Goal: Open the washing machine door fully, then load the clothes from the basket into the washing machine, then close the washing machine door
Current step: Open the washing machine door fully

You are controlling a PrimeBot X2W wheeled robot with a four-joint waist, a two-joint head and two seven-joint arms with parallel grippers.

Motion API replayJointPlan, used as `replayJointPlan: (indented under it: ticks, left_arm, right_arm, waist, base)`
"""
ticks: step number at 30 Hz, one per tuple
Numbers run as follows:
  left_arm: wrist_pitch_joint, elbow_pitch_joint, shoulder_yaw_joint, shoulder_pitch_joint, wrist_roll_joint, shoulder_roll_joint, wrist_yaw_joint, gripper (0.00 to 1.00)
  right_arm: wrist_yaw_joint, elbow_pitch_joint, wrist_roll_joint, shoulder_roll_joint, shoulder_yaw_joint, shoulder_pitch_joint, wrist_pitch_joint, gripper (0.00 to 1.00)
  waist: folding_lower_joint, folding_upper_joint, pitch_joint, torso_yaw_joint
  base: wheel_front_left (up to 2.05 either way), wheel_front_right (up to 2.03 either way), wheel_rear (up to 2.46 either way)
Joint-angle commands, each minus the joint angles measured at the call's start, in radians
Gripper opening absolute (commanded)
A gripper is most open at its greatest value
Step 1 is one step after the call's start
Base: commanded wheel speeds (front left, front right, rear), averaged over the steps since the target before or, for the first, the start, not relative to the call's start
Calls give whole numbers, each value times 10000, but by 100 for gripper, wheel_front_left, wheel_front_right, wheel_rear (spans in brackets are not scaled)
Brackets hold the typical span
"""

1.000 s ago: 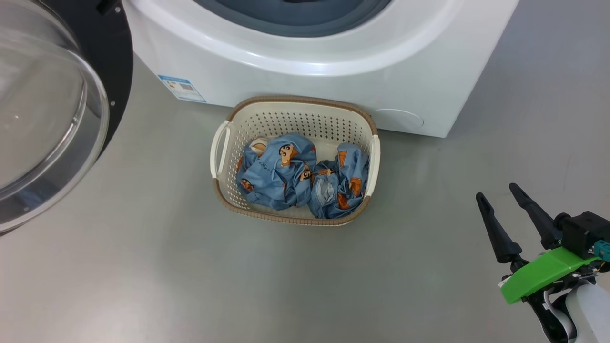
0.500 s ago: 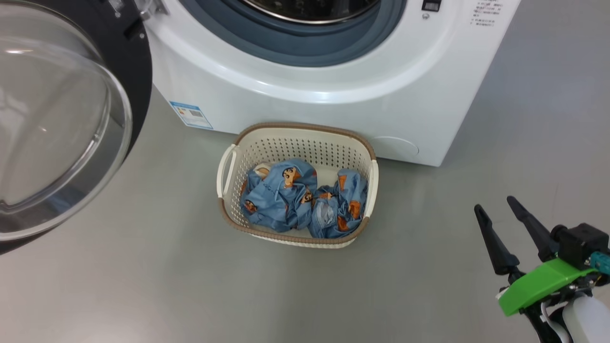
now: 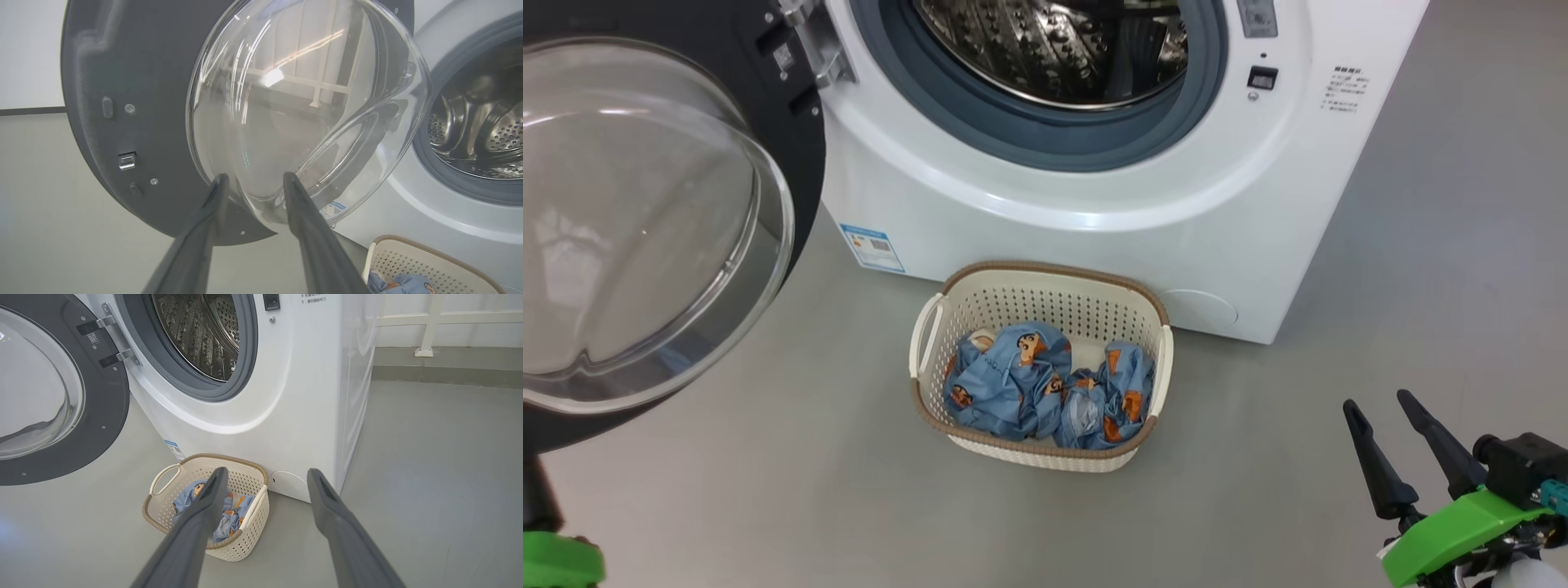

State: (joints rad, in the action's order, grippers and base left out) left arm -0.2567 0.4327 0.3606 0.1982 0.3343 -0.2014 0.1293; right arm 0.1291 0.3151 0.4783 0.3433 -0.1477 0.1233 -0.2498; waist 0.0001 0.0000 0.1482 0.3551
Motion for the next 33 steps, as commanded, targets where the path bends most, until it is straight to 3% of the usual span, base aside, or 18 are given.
replayJointPlan:
  ticks: [1,4,18,33]
  left_arm:
    - [-51,-395,180,-36,93,-419,12,75]
    - [-51,-756,-266,-345,262,-349,12,100]
    - [-51,-2269,-3099,-1203,1316,-767,13,100]
    - [-51,-2776,-4198,-1444,1679,-1083,13,100]
  right_arm:
    - [16,-229,48,86,-129,-140,-120,100]
    - [16,-267,73,67,-70,-222,-120,100]
    - [16,-521,-34,-77,331,-415,-120,100]
    - [16,-697,-76,-175,699,-689,-120,100]
  waist:
    - [-1,0,-159,-31]
    - [-1,0,-243,-160]
    - [-1,0,-248,-1741]
    - [-1,0,-250,-3239]
  base:
    - [0,0,0]
    - [0,0,0]
    - [0,0,0]
    - [0,0,0]
